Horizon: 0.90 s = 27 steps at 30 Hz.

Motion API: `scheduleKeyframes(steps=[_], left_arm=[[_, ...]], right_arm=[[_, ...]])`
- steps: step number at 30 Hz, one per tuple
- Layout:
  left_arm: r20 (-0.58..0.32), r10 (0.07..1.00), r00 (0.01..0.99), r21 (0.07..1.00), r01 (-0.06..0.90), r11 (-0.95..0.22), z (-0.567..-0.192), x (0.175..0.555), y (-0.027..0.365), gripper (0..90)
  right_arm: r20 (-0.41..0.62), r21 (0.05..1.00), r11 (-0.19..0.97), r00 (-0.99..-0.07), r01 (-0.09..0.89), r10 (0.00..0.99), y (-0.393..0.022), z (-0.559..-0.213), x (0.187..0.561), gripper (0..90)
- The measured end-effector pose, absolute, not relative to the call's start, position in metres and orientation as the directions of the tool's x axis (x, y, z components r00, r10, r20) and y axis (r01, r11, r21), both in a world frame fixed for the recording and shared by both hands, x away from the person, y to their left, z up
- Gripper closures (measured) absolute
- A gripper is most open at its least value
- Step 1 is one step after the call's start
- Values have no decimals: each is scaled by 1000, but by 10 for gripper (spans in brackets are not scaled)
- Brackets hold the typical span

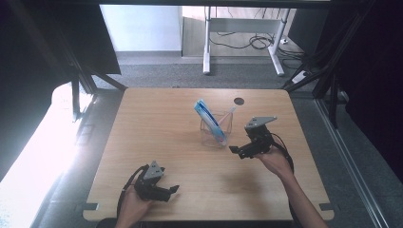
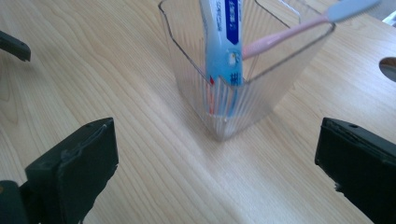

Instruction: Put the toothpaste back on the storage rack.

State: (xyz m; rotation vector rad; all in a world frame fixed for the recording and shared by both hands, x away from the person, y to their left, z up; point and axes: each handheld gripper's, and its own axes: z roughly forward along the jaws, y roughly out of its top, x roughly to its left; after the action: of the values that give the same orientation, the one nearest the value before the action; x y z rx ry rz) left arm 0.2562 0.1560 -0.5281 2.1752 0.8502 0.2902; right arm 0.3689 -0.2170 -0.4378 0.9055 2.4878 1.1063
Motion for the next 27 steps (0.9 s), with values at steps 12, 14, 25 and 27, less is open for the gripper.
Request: scheduleKeyframes(steps=[12, 14, 25, 27], left_arm=[[-59, 661, 748, 736, 480, -478, -528, 256, 156, 130], [-60, 661, 748, 736, 480, -477, -527, 256, 156, 131], [-55, 659, 750, 734, 478, -482, -528, 256, 155, 131], [-58, 662, 748, 735, 481, -479, -528, 256, 155, 131]], right_arm=[[-10, 744, 500, -741, 443, 672, -244, -444, 349, 0], [-15, 745, 498, -735, 444, 678, -250, -445, 345, 0], [-15, 744, 472, -695, 472, 719, -278, -453, 323, 0], [-21, 742, 472, -688, 475, 726, -282, -456, 318, 0]])
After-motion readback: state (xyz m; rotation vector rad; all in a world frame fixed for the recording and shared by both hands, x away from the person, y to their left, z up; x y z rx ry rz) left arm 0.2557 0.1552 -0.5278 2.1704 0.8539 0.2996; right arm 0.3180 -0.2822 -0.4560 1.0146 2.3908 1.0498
